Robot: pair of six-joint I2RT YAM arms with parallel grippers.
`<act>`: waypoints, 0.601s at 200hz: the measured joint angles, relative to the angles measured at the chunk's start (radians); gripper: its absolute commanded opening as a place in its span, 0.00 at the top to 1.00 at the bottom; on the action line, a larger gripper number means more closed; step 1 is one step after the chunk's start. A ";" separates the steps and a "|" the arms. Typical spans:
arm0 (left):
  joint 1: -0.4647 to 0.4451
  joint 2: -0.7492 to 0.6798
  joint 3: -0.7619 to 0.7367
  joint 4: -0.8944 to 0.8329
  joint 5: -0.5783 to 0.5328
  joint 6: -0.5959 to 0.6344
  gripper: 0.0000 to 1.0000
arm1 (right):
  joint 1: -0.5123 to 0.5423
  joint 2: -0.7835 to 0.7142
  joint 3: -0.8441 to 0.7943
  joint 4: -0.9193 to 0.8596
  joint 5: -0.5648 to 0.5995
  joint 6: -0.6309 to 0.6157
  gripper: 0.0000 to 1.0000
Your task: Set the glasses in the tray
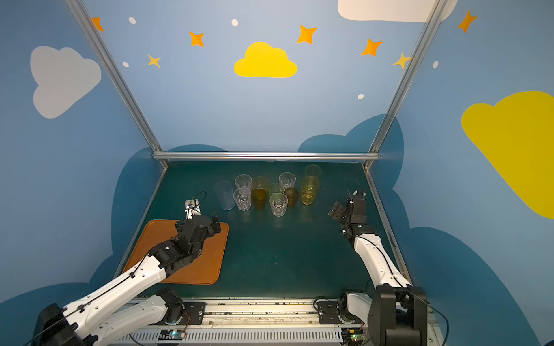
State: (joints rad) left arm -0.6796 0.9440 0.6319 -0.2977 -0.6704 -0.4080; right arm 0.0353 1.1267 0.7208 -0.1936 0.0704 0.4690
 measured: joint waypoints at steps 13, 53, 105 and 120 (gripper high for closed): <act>-0.047 0.018 0.004 -0.045 0.016 -0.035 0.00 | 0.000 -0.028 0.014 -0.046 -0.080 0.026 0.10; -0.122 0.070 -0.012 -0.094 0.127 -0.138 0.10 | 0.000 -0.059 0.010 -0.156 -0.367 0.109 0.10; -0.122 0.057 -0.147 -0.053 0.227 -0.241 0.34 | 0.008 -0.114 0.007 -0.263 -0.542 0.173 0.11; -0.122 0.049 -0.172 -0.047 0.248 -0.259 0.37 | 0.009 -0.143 0.007 -0.286 -0.557 0.187 0.11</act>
State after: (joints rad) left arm -0.8017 0.9928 0.4603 -0.3447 -0.4229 -0.6670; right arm 0.0444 0.9836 0.7280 -0.4793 -0.4866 0.6556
